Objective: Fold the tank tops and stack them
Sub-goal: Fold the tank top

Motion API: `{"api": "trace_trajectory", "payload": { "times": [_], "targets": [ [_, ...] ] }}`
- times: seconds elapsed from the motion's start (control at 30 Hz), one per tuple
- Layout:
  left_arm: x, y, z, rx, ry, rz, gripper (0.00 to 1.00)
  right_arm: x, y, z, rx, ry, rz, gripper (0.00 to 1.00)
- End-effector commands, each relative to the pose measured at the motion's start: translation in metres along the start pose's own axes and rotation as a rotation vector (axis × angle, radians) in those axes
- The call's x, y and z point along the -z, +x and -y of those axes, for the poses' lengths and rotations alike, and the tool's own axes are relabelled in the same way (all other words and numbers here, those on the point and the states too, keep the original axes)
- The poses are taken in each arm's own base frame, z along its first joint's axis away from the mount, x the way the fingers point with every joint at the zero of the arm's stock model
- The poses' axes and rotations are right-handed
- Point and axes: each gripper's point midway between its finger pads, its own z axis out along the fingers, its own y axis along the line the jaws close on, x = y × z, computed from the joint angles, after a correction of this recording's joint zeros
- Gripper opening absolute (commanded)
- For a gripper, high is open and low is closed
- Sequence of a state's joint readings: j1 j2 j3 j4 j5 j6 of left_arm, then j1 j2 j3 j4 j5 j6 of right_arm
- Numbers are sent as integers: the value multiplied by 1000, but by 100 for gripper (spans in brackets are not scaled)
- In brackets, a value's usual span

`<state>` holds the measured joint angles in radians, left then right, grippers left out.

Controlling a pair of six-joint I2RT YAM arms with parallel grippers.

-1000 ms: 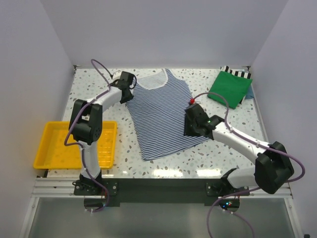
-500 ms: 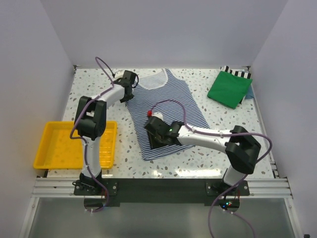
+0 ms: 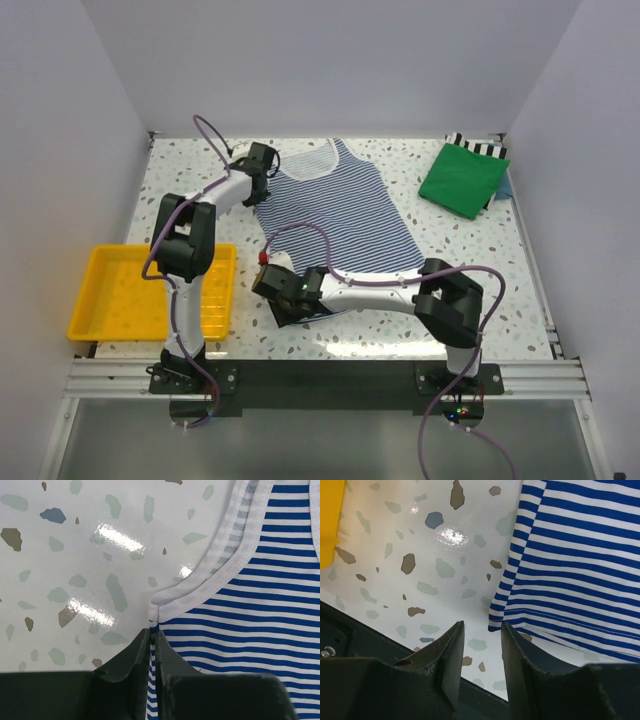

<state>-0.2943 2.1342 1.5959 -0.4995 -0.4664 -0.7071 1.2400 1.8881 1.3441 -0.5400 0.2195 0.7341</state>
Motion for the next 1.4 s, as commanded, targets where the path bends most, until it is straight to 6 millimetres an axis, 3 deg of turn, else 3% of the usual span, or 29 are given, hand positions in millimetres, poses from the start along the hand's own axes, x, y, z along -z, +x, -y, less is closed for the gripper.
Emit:
{"api": "trace_trajectory", "payload": {
  "times": [0.0, 0.37, 0.5, 0.6, 0.8, 0.93, 1.07, 1.2, 1.33, 1.37],
  "targets": [
    [-1, -20, 2, 16, 11, 45, 12, 2, -9, 0, -5, 64, 40, 40],
    [-3, -20, 4, 26, 30, 39, 3, -7, -5, 8, 46, 167, 55, 36],
    [-3, -23, 4, 34, 36, 41, 0, -11, 0, 6, 60, 163, 44, 12],
    [-3, -27, 2, 47, 39, 46, 0, -5, 2, 4, 62, 147, 47, 0],
    [4, -43, -5, 101, 63, 68, 0, 14, 9, 8, 64, 131, 48, 0],
    [20, -58, -10, 160, 108, 116, 0, 29, 14, 5, 66, 96, 43, 0],
    [23, -51, -25, 201, 96, 119, 0, 38, 15, -11, 99, 46, 29, 0],
    [26, -44, -18, 189, 168, 95, 0, 38, 11, -13, 116, 63, 31, 0],
    [28, -28, -21, 188, 190, 66, 29, 35, 12, -13, 116, 68, 28, 0],
    [26, -19, -24, 181, 184, 52, 31, 34, 12, -13, 115, 69, 27, 0]
  ]
}}
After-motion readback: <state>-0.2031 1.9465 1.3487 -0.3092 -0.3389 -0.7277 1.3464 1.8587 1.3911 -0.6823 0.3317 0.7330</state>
